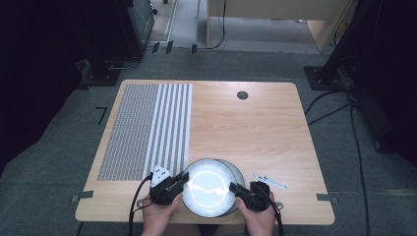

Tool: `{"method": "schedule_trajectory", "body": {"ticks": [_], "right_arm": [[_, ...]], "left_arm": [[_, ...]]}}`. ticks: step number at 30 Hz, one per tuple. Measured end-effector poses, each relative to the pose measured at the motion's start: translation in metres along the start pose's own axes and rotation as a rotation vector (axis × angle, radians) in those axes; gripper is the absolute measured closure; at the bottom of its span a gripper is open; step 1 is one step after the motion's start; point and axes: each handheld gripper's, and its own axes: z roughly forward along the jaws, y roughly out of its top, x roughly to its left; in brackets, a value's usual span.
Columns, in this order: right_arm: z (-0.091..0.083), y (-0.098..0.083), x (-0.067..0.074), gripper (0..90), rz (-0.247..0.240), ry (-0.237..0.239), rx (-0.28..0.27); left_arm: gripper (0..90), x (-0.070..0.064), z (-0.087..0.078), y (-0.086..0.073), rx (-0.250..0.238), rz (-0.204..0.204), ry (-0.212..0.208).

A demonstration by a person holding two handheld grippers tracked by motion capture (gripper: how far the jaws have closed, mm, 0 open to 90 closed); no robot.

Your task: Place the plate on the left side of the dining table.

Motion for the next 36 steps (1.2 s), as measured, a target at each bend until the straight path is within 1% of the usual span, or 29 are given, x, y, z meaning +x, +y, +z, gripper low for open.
{"method": "schedule_trajectory", "body": {"ticks": [1,3,4,5,6,9,12,15,20,22,24,30,36], "right_arm": [[0.000,0.000,-0.001,81.8,0.016,0.005,-0.006],[0.000,0.000,-0.006,84.4,0.110,0.049,-0.006],[0.000,0.001,-0.010,85.4,0.146,0.076,-0.004],[0.000,0.002,-0.013,85.7,0.182,0.093,0.003],[0.000,0.002,-0.013,85.8,0.182,0.093,0.002],[-0.002,0.003,-0.010,86.0,0.172,0.096,-0.022],[-0.005,0.006,-0.004,86.0,0.125,0.089,-0.041],[-0.006,0.009,0.001,86.0,0.097,0.083,-0.045],[-0.007,0.015,0.005,86.0,0.097,0.095,-0.033],[-0.007,0.019,0.008,86.0,0.090,0.099,-0.026],[-0.007,0.023,0.011,85.9,0.073,0.097,-0.024],[-0.002,0.038,0.023,85.9,0.051,0.103,-0.008],[0.009,0.054,0.039,85.8,0.034,0.116,0.006]], "left_arm": [[81.8,0.000,0.000,0.000,0.000,0.003,0.002],[81.9,0.001,-0.001,0.001,0.001,-0.002,-0.001],[81.9,0.001,-0.001,0.001,0.002,-0.007,-0.006],[81.9,0.001,-0.002,0.002,0.006,-0.002,-0.005],[81.9,0.001,-0.002,0.002,0.007,-0.004,-0.006],[82.4,0.003,-0.006,0.004,0.002,-0.018,-0.018],[83.3,0.006,-0.008,0.006,0.002,-0.039,-0.031],[83.8,0.007,-0.010,0.007,-0.003,-0.049,-0.032],[83.7,0.006,-0.015,0.014,-0.014,-0.039,-0.021],[83.7,0.007,-0.017,0.016,-0.019,-0.040,-0.018],[83.6,0.009,-0.018,0.019,-0.023,-0.042,-0.017],[83.7,0.017,-0.023,0.029,-0.044,-0.051,-0.005],[83.8,0.030,-0.028,0.044,-0.059,-0.059,0.013]]}}
